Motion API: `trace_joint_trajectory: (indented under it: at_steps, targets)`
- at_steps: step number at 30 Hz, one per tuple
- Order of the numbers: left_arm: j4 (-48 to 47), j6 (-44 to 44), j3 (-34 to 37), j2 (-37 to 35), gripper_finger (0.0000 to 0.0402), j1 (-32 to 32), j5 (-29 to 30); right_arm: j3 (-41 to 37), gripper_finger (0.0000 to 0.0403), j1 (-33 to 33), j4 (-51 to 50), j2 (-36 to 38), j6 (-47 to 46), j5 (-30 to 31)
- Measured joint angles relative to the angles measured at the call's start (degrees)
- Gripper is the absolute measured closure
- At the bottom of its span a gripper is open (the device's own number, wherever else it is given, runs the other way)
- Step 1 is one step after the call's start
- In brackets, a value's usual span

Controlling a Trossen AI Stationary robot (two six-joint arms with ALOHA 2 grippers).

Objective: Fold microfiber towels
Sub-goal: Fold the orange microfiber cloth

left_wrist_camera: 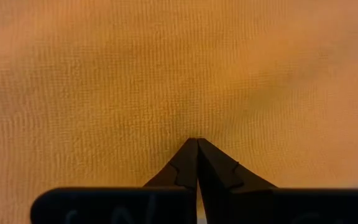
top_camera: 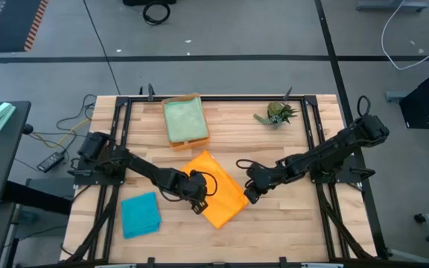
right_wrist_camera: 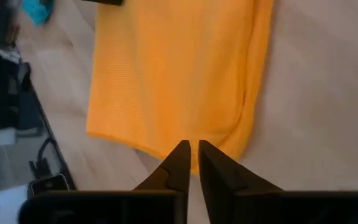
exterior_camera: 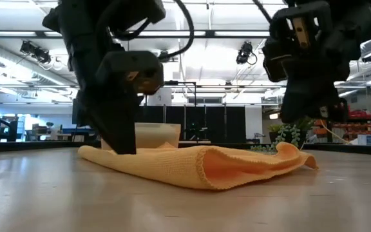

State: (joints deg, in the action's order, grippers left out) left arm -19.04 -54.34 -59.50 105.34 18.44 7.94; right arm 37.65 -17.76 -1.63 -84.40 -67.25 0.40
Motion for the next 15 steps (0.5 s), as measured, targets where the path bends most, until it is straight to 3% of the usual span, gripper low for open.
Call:
trace_joint_trajectory:
  at_steps: [6, 15]
  targets:
    - [1.34, 1.93, -0.1, 0.42, 0.0395, 0.09, -0.5, 0.06, 0.0319, 0.0, -0.72, -1.47, -7.6, -0.46]
    - [0.87, 6.36, -0.1, 0.48, 0.0387, -0.39, -0.62, 6.01, 0.0267, -0.13, -2.97, -8.09, -8.82, -1.9]
